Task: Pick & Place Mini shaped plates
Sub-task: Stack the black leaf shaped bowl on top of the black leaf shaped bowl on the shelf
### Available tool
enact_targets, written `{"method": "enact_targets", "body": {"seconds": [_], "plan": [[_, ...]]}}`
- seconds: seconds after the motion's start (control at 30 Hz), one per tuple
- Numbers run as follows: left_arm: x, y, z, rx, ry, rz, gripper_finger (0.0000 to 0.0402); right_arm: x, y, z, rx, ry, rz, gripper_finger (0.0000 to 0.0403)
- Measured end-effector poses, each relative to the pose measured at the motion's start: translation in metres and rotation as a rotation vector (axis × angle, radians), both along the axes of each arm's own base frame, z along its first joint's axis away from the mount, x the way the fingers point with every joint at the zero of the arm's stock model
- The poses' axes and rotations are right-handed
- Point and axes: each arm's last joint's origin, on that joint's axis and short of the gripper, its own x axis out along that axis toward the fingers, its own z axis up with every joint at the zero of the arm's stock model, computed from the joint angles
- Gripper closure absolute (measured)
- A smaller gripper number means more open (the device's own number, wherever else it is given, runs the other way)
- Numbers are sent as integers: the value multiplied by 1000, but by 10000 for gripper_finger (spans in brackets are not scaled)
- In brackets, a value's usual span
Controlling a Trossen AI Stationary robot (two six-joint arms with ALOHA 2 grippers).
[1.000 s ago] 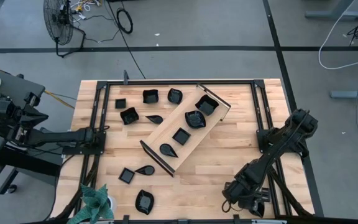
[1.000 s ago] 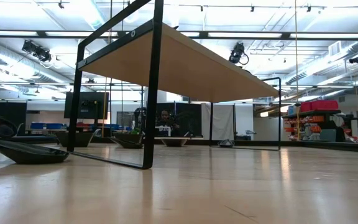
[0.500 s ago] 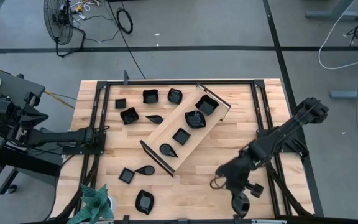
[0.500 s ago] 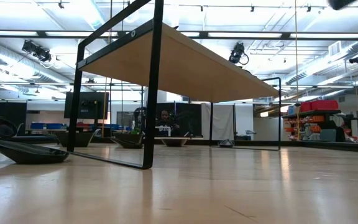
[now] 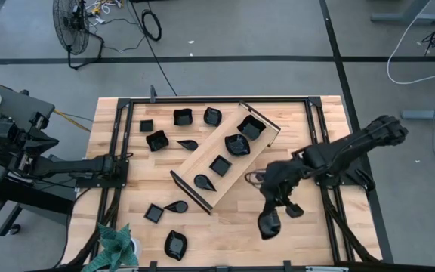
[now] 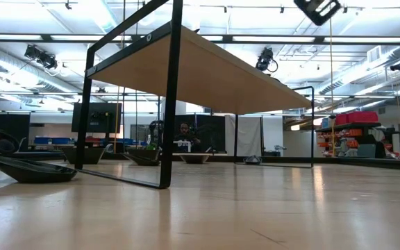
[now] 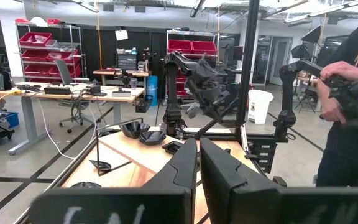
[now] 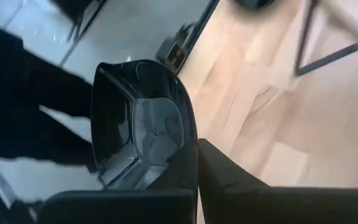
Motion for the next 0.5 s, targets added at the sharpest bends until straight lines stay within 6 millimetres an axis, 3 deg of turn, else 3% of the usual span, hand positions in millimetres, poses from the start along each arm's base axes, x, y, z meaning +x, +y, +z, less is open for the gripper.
{"method": "enact_targets", "body": {"seconds": [0.5], "plan": [[0,0,0,0,0,0,376,8,-32,73,135,-3,-247,403]]}}
